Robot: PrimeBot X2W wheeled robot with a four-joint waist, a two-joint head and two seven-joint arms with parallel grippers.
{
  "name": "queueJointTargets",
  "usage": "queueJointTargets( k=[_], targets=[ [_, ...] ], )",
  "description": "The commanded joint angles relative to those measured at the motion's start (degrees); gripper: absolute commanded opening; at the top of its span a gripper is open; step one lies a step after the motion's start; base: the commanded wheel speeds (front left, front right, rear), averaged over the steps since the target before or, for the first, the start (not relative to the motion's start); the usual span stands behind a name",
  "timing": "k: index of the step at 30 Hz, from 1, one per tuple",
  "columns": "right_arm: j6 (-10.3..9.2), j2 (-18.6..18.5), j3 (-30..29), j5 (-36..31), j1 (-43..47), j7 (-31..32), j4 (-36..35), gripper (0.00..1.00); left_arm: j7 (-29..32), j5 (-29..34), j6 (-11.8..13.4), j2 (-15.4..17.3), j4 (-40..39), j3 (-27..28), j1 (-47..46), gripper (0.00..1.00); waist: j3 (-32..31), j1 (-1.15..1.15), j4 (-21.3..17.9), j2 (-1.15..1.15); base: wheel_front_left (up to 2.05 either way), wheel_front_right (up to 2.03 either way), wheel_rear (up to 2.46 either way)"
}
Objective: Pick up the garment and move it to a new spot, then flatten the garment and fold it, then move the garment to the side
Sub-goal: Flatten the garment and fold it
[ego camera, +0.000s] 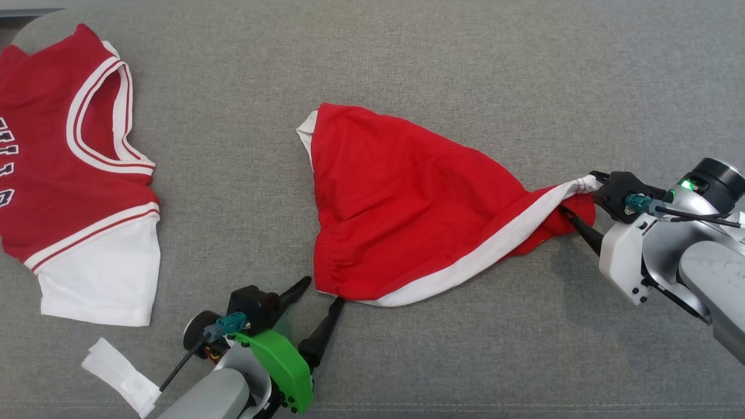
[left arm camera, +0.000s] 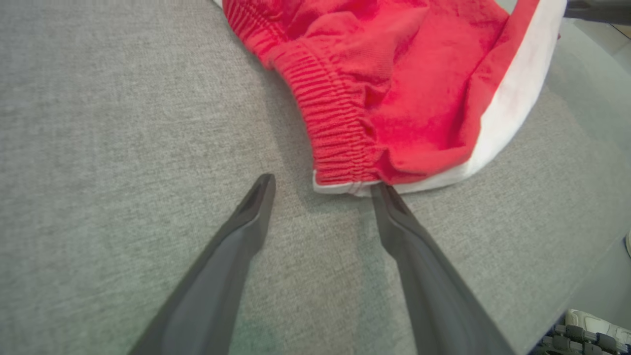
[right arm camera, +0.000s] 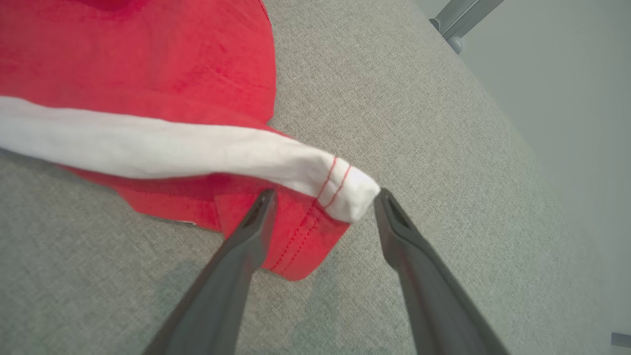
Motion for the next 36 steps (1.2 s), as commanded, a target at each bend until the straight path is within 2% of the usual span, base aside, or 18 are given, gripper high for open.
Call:
queueJointTargets(
  k=[1, 8, 10, 11, 12, 13, 14, 15, 16, 19, 26, 31, 36],
  targets=[
    [-0.10, 0.0, 0.4, 0.6, -0.6, -0.4, 0.3, 1.00, -0.3, -0.2, -0.2, 0.4, 0.3, -0.8, -1.2, 1.00, 0.3, 0.00, -0.2, 0.00, 0.00, 0.00, 0.00],
    [-0.10, 0.3, 1.4, 1.0, -1.8, -1.7, 0.8, 1.00, -0.8, -2.3, -0.2, 1.0, 1.4, -3.8, -3.5, 1.00, 1.3, 0.00, -0.9, 0.00, 0.00, 0.00, 0.00],
    [-0.10, 0.5, 1.4, 0.8, -2.1, -2.3, 1.0, 1.00, -1.0, -2.7, -0.2, 1.0, 1.8, -4.3, -3.9, 0.86, 1.5, 0.00, -1.0, 0.00, 0.00, 0.00, 0.00],
    [-0.10, 0.6, 1.5, 0.7, -2.2, -2.6, 1.1, 1.00, -1.0, -2.8, -0.2, 0.9, 1.9, -4.5, -4.1, 0.83, 1.5, 0.00, -1.1, 0.00, 0.00, 0.00, 0.00],
    [-0.10, 0.7, 1.5, 0.6, -2.3, -2.9, 1.1, 1.00, -1.0, -2.9, -0.2, 0.9, 2.0, -4.6, -4.3, 0.75, 1.6, 0.00, -1.1, 0.00, 0.00, 0.00, 0.00],
    [-0.10, 0.8, 1.5, 0.6, -2.4, -3.4, 1.2, 1.00, -1.1, -3.0, -0.2, 0.9, 2.1, -4.7, -4.4, 0.60, 1.7, 0.00, -1.1, 0.00, 0.00, 0.00, 0.00],
    [-0.10, 1.0, 1.5, 0.7, -2.4, -3.8, 1.3, 0.75, -1.1, -3.0, -0.2, 0.8, 2.1, -4.7, -4.6, 0.46, 1.8, 0.00, -1.2, 0.00, 0.00, 0.00, 0.00],
    [-0.10, 1.1, 1.6, 0.7, -2.5, -4.5, 1.3, 0.36, -1.2, -3.0, -0.2, 0.8, 2.1, -4.8, -4.8, 0.39, 1.9, 0.00, -1.2, 0.00, 0.00, 0.00, 0.00],
    [-0.10, 1.3, 1.8, 0.8, -2.5, -5.1, 1.2, 0.00, -1.2, -3.0, -0.2, 0.7, 2.0, -4.9, -4.8, 0.00, 1.9, 0.00, -1.3, 0.00, 0.00, 0.00, 0.00],
    [-0.10, 1.6, 2.0, 1.4, -2.6, -6.4, 1.4, 0.00, -1.2, -3.6, -0.2, 0.9, 1.6, -6.1, -4.8, 0.00, 2.0, 0.00, -1.6, 0.00, 0.00, 0.00, 0.00],
    [-0.10, 2.2, -1.4, 2.5, -0.4, -9.7, 1.2, 0.00, -1.3, -5.8, -0.2, 2.6, -0.4, -6.4, -4.1, 0.00, 1.0, 0.00, -2.8, 0.00, 0.00, 0.00, 0.00],
    [-0.10, 2.3, -6.9, 3.0, 3.6, -12.1, -0.3, 0.00, -1.3, -7.3, -0.2, 5.1, -4.8, -5.1, -1.5, 0.00, -0.8, 0.00, -3.8, 0.00, 0.00, 0.00, 0.00],
    [-0.10, 2.6, -15.2, 3.5, 10.1, -14.1, -3.0, 0.00, -0.6, -11.4, -0.2, 8.2, -12.4, -4.0, 2.3, 0.00, -3.7, 0.00, -4.6, 0.00, 0.00, 0.00, 0.00]
  ],
)
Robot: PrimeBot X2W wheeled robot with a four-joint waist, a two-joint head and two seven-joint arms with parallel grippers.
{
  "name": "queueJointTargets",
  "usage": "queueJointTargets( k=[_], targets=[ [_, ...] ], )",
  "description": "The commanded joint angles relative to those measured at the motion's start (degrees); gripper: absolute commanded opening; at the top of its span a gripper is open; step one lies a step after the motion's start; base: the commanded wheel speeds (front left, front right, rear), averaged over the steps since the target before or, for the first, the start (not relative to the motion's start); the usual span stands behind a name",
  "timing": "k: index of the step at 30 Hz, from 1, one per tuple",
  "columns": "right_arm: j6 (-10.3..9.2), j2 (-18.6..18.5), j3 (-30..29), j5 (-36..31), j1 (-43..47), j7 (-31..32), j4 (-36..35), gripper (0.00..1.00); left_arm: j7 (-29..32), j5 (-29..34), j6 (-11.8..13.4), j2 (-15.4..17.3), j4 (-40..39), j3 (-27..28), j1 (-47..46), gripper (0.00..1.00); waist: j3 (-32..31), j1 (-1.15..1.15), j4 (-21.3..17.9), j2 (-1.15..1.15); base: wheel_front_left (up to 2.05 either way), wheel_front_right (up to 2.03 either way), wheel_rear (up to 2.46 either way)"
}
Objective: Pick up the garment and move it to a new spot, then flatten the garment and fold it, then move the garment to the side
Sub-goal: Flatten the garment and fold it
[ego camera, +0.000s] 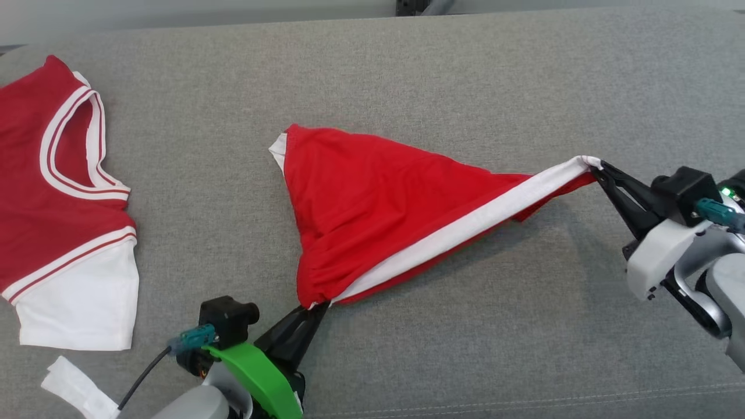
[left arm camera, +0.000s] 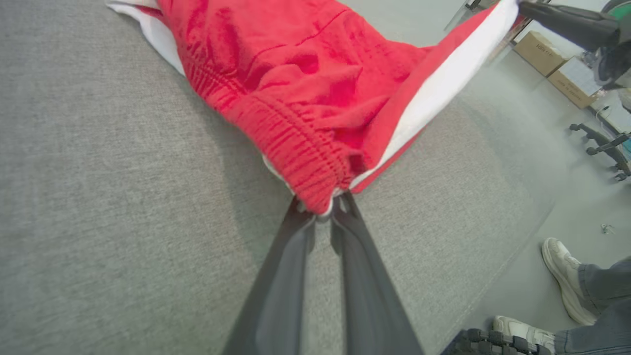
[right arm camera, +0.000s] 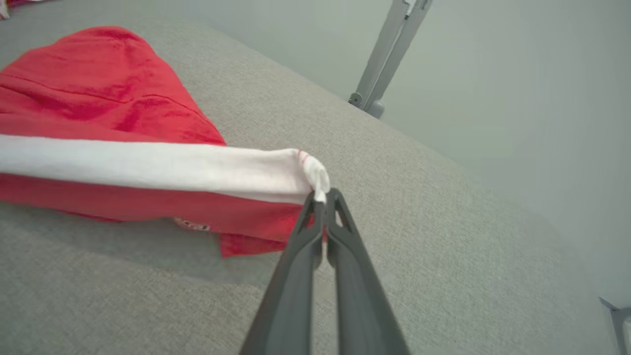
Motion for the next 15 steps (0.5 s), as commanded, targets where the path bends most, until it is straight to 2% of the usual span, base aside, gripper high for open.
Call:
queueJointTargets(
  k=[1, 6, 7, 11, 15],
  targets=[
    [-0.10, 0.2, -3.3, 0.6, 2.9, -0.7, -1.3, 0.00, 0.9, -2.0, -0.2, 1.6, -3.4, 0.4, 2.0, 0.00, -2.2, 0.00, -0.9, 0.00, 0.00, 0.00, 0.00],
    [-0.10, 0.9, -13.5, 1.3, 9.7, -0.3, -7.4, 0.00, 5.7, -8.2, 0.2, 6.9, -18.5, 1.7, 5.3, 0.00, -4.5, 0.00, -1.6, 0.00, 0.00, 0.00, 0.00],
    [-0.10, 0.9, -13.5, 1.3, 9.7, -0.3, -7.4, 0.00, 5.7, -8.2, 0.2, 6.9, -18.5, 1.7, 5.3, 0.00, -4.5, 0.00, -1.6, 0.00, 0.00, 0.00, 0.00],
    [-0.10, 1.4, -20.3, 1.3, 12.4, 2.1, -15.1, 0.00, 9.2, -12.8, 2.0, 11.5, -31.6, 4.5, 5.1, 0.00, -3.9, 0.00, -2.5, 0.00, 0.00, 0.00, 0.00],
    [-0.10, 0.8, -23.1, 1.7, 9.9, 6.3, -21.9, 0.00, 14.4, -17.4, 3.1, 16.4, -40.8, 8.6, 0.2, 0.00, -0.6, 0.00, -3.2, 0.00, 0.00, 0.00, 0.00]
  ],
)
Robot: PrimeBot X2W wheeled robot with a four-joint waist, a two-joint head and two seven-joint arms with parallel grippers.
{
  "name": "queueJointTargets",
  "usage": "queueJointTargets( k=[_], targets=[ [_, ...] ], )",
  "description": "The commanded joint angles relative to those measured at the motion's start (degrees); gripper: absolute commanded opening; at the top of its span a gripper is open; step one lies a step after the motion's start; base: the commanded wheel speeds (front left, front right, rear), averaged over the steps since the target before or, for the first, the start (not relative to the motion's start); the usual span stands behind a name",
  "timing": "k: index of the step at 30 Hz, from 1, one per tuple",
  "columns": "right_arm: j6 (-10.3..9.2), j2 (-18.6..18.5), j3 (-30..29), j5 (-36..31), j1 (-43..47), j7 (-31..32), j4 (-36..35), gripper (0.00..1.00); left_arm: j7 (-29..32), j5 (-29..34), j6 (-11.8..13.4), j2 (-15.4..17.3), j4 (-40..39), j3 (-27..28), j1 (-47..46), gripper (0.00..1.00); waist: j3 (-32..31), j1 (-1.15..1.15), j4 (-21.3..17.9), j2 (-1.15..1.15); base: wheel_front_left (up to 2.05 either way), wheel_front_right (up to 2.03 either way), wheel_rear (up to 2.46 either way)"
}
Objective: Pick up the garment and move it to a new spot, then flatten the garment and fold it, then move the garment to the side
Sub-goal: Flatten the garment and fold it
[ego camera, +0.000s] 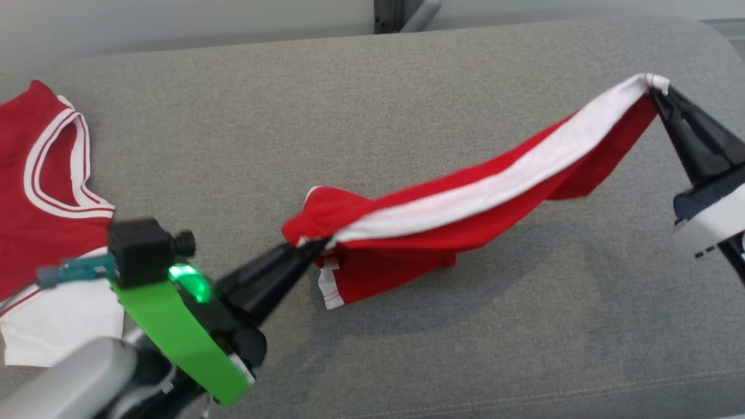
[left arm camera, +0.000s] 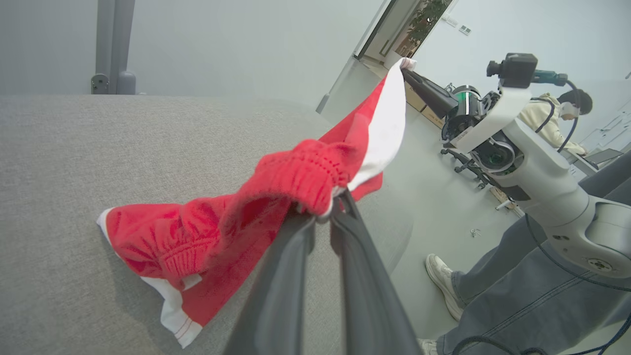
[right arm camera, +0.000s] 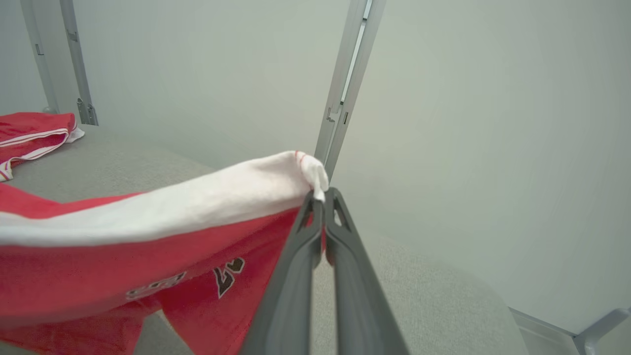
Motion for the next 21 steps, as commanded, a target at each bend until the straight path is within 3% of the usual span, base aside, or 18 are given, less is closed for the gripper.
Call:
queueJointTargets(
  k=[1, 6, 8, 10, 14, 18, 21],
  targets=[
    [-0.10, -0.3, -0.5, 0.0, -2.1, 0.7, -0.9, 0.00, 1.0, -1.1, 0.4, 1.0, -0.9, 1.2, -2.5, 0.00, 3.7, 0.00, -0.9, 0.00, 0.00, 0.00, 0.00],
    [-0.09, 0.6, 1.5, -0.7, -14.9, 5.5, -2.9, 0.00, 7.8, -7.3, 3.3, 3.2, -0.9, 9.2, -15.7, 0.00, 11.5, 0.00, -1.5, 0.00, 0.00, 0.00, 0.00],
    [-0.10, 0.8, 2.9, -2.1, -21.7, 7.1, -1.6, 0.00, 10.7, -8.0, 4.5, 2.0, 1.9, 11.3, -22.8, 0.00, 15.0, 0.00, -1.2, 0.00, 0.00, 0.00, 0.00],
    [-0.09, 4.3, 4.5, -2.7, -33.3, 8.0, 2.9, 0.00, 14.3, -9.4, 6.7, -1.5, 9.1, 13.4, -34.3, 0.00, 19.8, 0.00, -1.0, 0.00, 0.00, 0.00, 0.00],
    [-0.10, 10.8, 2.9, -7.4, -49.2, 6.3, 13.4, 0.00, 17.3, -4.0, 8.2, -6.0, 20.4, 12.6, -50.8, 0.00, 26.3, 0.00, -0.8, 0.00, 0.00, 0.00, 0.00],
    [-0.09, 17.6, -2.1, -12.4, -63.2, 1.8, 24.5, 0.00, 12.8, 2.6, 7.8, -11.8, 32.8, 12.8, -64.8, 0.00, 30.4, 0.00, -0.5, 0.00, 0.00, 0.00, 0.00],
    [-0.10, 20.5, -6.0, -17.2, -71.5, -3.1, 31.3, 0.00, 6.8, 8.8, 7.0, -14.5, 40.6, 12.3, -73.0, 0.00, 33.2, 0.00, -0.3, 0.00, 0.00, 0.00, 0.00]
  ],
)
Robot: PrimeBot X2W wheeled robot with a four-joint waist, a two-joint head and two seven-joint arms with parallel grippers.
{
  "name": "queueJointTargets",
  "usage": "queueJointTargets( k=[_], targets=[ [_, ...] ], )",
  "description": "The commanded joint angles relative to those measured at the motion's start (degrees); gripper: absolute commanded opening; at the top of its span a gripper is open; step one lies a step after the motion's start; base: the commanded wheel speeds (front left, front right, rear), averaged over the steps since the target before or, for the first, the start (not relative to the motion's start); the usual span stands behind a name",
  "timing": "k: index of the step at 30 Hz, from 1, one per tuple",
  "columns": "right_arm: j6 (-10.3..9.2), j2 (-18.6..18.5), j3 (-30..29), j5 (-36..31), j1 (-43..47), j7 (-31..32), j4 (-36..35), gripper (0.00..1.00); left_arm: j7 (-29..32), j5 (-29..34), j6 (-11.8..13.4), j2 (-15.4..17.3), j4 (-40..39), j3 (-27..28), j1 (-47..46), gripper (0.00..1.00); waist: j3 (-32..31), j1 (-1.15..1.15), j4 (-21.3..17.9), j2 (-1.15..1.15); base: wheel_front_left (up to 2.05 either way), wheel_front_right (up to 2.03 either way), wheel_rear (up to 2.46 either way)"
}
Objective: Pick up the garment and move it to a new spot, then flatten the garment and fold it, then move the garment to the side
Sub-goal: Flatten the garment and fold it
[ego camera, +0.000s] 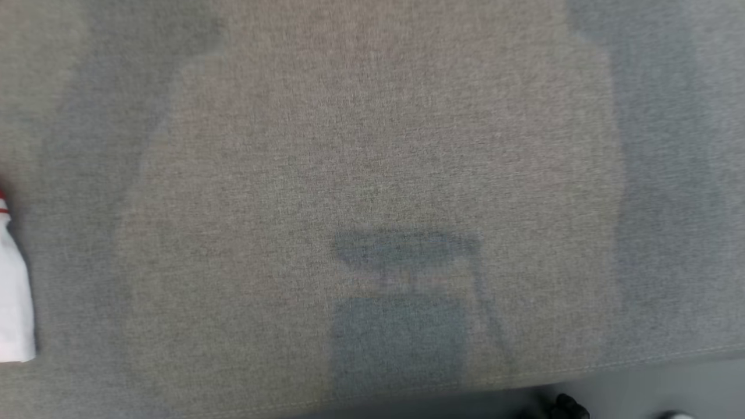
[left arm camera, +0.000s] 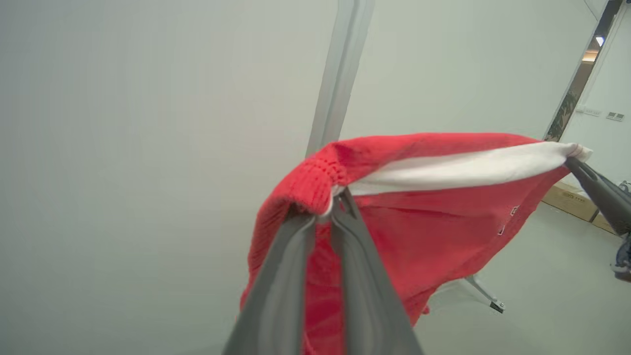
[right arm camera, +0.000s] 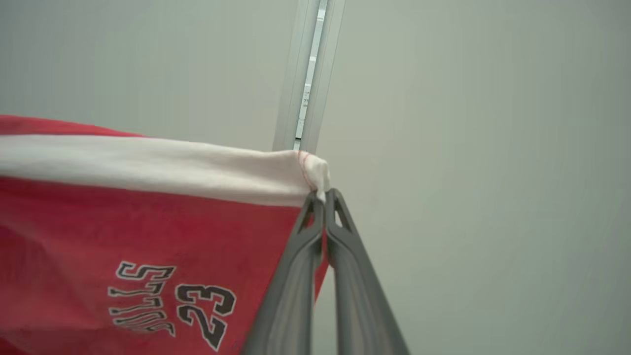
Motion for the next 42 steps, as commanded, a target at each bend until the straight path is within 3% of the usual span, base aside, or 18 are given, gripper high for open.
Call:
queueJointTargets(
  k=[1, 7, 11, 14, 18, 20, 23, 27, 33, 38, 42],
  targets=[
    [-0.10, 0.7, -1.4, -1.6, -1.9, -1.8, 2.2, 0.00, -2.4, 1.3, 0.0, -0.8, 2.4, 0.4, -2.2, 0.00, 8.2, -0.02, 0.4, 0.00, 0.00, 0.00, 0.00],
    [-0.12, 3.8, -6.1, -5.4, -6.8, -8.7, 11.7, 0.00, -11.5, 5.2, -5.1, -4.1, 14.4, -0.3, -6.4, 0.00, 10.9, -0.02, -0.2, 0.00, 0.00, 0.00, 0.00],
    [-0.11, 3.6, -2.1, -2.8, 0.2, -11.4, 13.6, 0.00, -12.9, 6.5, -8.9, -4.2, 17.5, -4.4, -0.7, 0.00, 11.4, -0.02, -0.3, 0.00, 0.00, 0.00, 0.00],
    [-0.11, 2.4, 0.3, -0.2, 4.7, -12.3, 12.6, 0.00, -13.2, 5.4, -9.8, -3.7, 17.2, -6.2, 3.3, 0.00, 10.4, -0.02, -0.5, 0.00, 0.00, 0.00, 0.00],
    [-0.11, -1.2, 4.3, 4.7, 18.2, -13.0, 6.6, 0.00, -13.9, 2.9, -10.3, -1.2, 11.0, -10.2, 15.3, 0.00, 6.9, -0.02, -0.7, 0.00, 0.00, 0.00, 0.00],
    [-0.11, -4.7, 5.6, 4.2, 25.8, -13.0, 0.4, 0.00, -14.1, 3.1, -10.3, 1.7, 4.9, -13.2, 21.4, 0.00, 4.6, -0.02, -0.6, 0.00, 0.00, 0.00, 0.00],
    [-0.10, -7.2, 4.1, 5.0, 39.5, -13.0, -7.9, 0.00, -14.3, 1.6, -10.2, 5.7, -4.1, -16.1, 31.5, 0.00, -0.2, -0.02, 0.1, 0.00, 0.00, 0.00, 0.00],
    [-0.11, -8.3, 1.9, 2.2, 56.5, -13.0, -16.5, 0.00, -16.2, 2.4, -4.7, 11.4, -13.8, -19.0, 45.4, 0.00, -7.2, -0.02, -0.1, 0.00, 0.00, 0.00, 0.00],
    [-0.10, -6.0, 4.9, -1.4, 78.8, -13.0, -23.9, 0.00, -20.9, -5.2, 2.6, 14.5, -23.0, -20.7, 69.2, 0.00, -18.3, -0.02, -1.8, 0.00, 0.00, 0.00, 0.00],
    [-0.11, -5.7, 4.1, -2.8, 92.0, -13.0, -26.6, 0.00, -22.5, -8.5, 6.8, 12.0, -28.3, -16.9, 86.5, 0.00, -23.9, -0.02, -2.6, 0.00, 0.00, 0.00, 0.00],
    [-0.11, -5.2, 0.5, -2.3, 100.1, -13.0, -29.5, 0.00, -22.4, -6.0, 7.3, 7.6, -31.3, -12.3, 96.7, 0.00, -26.0, -0.02, -1.4, 0.00, 0.00, 0.00, 0.00]
  ],
)
